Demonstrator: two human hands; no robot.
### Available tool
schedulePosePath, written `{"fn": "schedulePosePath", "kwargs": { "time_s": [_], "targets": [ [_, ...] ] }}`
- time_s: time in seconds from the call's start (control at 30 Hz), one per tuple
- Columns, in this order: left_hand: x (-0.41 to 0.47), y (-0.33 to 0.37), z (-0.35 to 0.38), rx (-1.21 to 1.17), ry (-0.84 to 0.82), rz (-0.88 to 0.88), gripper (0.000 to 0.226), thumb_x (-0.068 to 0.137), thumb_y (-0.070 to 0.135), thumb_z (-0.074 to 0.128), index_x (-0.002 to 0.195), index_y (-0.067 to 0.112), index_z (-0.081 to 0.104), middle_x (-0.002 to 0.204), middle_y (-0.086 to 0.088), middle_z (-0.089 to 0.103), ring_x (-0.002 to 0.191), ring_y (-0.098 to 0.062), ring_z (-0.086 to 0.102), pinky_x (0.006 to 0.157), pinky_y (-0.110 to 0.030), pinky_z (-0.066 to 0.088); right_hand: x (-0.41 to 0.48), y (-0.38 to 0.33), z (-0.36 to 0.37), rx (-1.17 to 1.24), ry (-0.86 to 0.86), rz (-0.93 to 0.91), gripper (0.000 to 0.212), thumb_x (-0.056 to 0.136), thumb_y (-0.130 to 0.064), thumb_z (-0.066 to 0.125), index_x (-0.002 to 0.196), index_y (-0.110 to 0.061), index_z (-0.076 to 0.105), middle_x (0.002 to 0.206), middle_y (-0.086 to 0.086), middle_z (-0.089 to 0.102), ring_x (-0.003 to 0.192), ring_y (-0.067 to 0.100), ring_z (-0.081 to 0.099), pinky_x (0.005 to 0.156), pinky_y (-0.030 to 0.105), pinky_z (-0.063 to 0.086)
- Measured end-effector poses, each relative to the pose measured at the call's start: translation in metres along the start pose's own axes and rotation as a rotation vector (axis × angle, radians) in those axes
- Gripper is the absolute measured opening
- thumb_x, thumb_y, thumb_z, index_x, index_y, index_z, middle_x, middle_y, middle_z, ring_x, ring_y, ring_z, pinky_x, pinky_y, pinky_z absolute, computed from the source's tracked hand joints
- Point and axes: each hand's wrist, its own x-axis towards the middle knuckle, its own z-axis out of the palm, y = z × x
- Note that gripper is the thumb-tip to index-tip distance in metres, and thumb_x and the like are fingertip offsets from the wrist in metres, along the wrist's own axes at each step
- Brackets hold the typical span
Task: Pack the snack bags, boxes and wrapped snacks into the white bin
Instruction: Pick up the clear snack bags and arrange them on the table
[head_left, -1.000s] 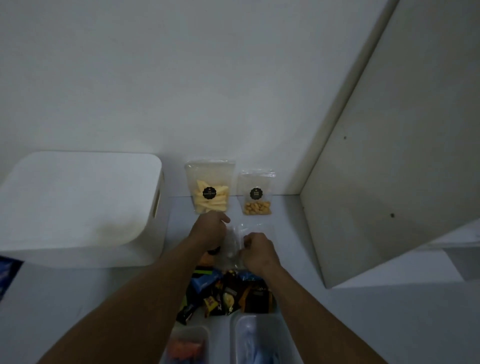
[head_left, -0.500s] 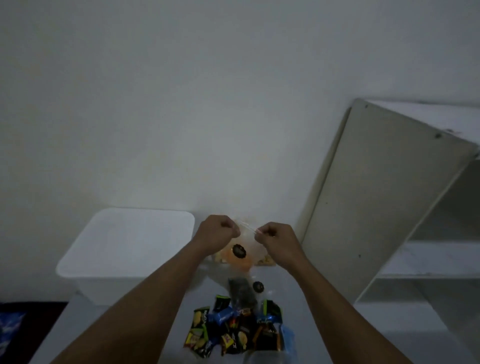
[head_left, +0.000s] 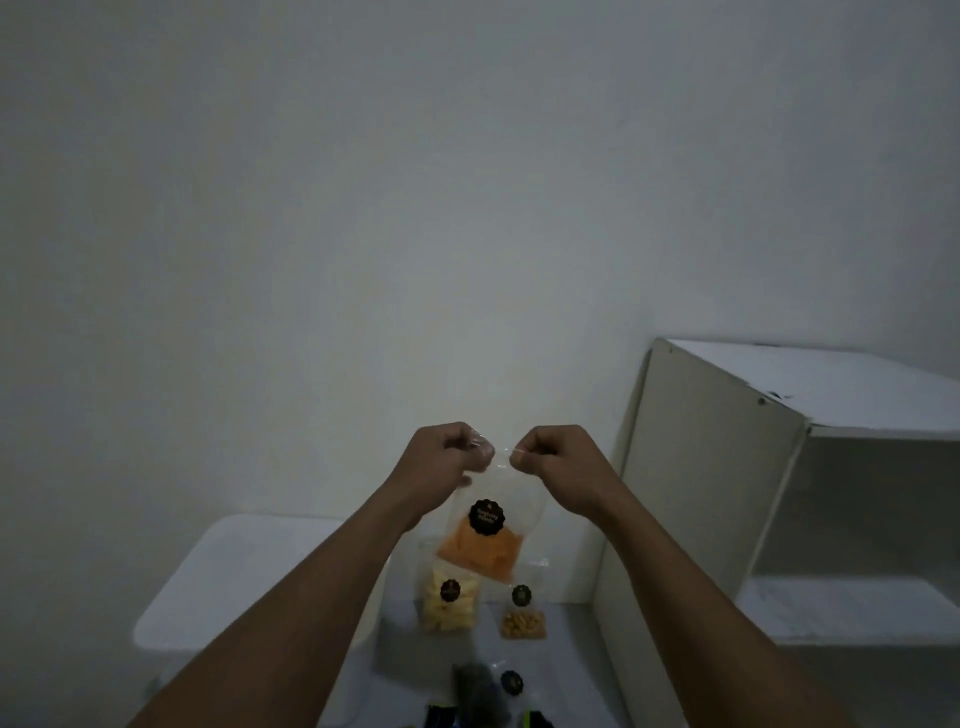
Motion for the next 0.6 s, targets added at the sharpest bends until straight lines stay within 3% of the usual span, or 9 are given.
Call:
{"fn": "schedulePosePath", "kwargs": {
  "time_s": [0.13,0.3,0.47,0.6],
  "targets": [
    [-0.003,0.013,0.001,-0.095,0.115,0.027,0.015,0.087,0.011,0.069,0.072,0.013,0.066,0.084,-0.006,0.067,0.082,-0.019,0.065,0.078,-0.036,0.057,-0.005,-0.013,-0.001,0.09,0.057,-0.023,0.013,0.089,-0.023,0.069,0.084,-0.012,0.072,0.075,0.002,0.066,0.067,0.01,0.057,0.065,0.026,0.045],
    [-0.01,0.025,0.0,-0.079,-0.031,-0.003,0.013,0.089,0.02,0.069,0.094,0.008,0.072,0.088,-0.005,0.073,0.081,-0.016,0.071,0.074,-0.03,0.058,-0.007,-0.021,-0.01,0.027,0.054,-0.035,0.013,0.089,-0.022,0.068,0.078,-0.015,0.069,0.068,0.0,0.061,0.058,0.01,0.051,0.06,0.026,0.042],
    [-0.008,0.023,-0.007,0.079,0.147,0.128,0.007,0.084,0.016,0.074,0.081,0.01,0.076,0.075,-0.009,0.074,0.07,-0.017,0.069,0.076,-0.035,0.056,-0.016,-0.021,-0.012,0.19,0.057,-0.025,0.01,0.086,-0.018,0.073,0.088,-0.008,0.074,0.077,0.002,0.071,0.066,0.006,0.061,0.062,0.024,0.052],
    [-0.011,0.023,-0.006,0.011,0.118,0.125,0.006,0.084,0.015,0.074,0.082,0.01,0.076,0.076,-0.009,0.075,0.073,-0.019,0.071,0.081,-0.037,0.059,-0.022,-0.014,-0.018,0.23,0.043,0.001,0.009,0.09,-0.011,0.067,0.083,-0.008,0.072,0.077,0.005,0.071,0.069,0.011,0.062,0.065,0.026,0.051]
  ]
}}
